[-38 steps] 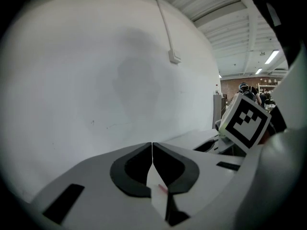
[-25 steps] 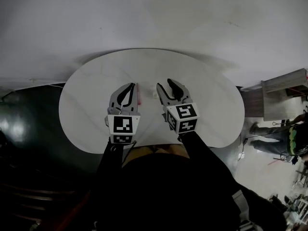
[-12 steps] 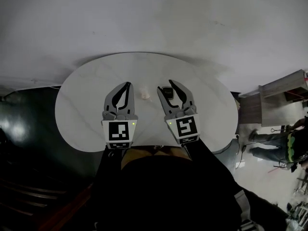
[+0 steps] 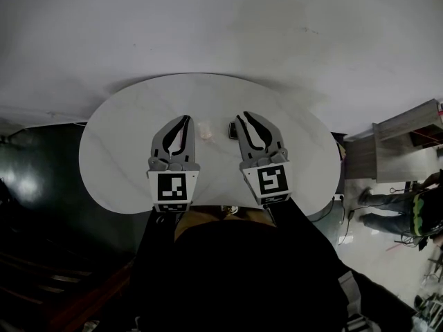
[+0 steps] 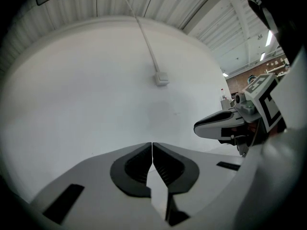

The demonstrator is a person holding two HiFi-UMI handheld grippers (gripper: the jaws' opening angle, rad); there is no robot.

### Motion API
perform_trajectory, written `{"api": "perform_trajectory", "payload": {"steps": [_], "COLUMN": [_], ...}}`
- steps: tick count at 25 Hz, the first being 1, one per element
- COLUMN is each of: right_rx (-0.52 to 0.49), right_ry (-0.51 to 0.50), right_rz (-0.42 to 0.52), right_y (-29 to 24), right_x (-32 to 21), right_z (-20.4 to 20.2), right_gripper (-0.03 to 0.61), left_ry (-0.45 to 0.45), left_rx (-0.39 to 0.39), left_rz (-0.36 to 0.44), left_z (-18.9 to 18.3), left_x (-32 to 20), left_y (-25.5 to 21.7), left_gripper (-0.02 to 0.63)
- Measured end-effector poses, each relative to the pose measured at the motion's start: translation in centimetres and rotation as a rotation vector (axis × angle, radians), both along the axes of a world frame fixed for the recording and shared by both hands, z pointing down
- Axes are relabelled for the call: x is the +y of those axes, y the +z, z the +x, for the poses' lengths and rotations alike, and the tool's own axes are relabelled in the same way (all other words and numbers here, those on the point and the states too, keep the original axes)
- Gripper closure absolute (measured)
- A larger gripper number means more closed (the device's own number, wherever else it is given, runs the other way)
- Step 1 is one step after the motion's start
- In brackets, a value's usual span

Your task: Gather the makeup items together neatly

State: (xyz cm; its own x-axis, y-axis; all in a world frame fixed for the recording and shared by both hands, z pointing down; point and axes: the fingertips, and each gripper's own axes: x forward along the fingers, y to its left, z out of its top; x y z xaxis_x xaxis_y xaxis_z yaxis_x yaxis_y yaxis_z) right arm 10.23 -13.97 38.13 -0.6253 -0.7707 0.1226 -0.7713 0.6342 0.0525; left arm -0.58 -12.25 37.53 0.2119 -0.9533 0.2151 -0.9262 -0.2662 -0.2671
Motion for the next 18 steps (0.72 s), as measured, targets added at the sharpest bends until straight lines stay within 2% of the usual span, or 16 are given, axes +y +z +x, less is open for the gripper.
{"api": "perform_trajectory", "payload": {"steps": [3,7,11,15,18], "right_rx": [0.018,-0.015,-0.026,0.019,0.01], "right_ry": [0.0,0.001,-0.002,-0.018,-0.017], "right_rz": [0.018,0.01,0.005,0.039,0.036], "right_y": [0.0,-0.7,-0.7,-0.2,-0.2], "right_x": [0.0,0.1,0.2,0.6,0.8], "right_z": [0.6,0.9,1.3,1.2,1.1], "right_gripper": [0.534,0.546,0.551,0.551,0.551], "left_ry": [0.005,0.015,0.022,0.027,0.028], "left_rx": [0.017,0.036,0.026,0.037,0.041], "left_rz": [0.012,0.025,0.019,0.028,0.031], "left_z": [0.7,1.5,1.9,2.2,2.2], "left_x": [-0.1,0.0,0.1,0.2,0.4], "left_y": [-0.3,-0.6,-0.5,-0.7,-0.7], "left_gripper": [0.595,0.595,0.595,0.595,0.595]}}
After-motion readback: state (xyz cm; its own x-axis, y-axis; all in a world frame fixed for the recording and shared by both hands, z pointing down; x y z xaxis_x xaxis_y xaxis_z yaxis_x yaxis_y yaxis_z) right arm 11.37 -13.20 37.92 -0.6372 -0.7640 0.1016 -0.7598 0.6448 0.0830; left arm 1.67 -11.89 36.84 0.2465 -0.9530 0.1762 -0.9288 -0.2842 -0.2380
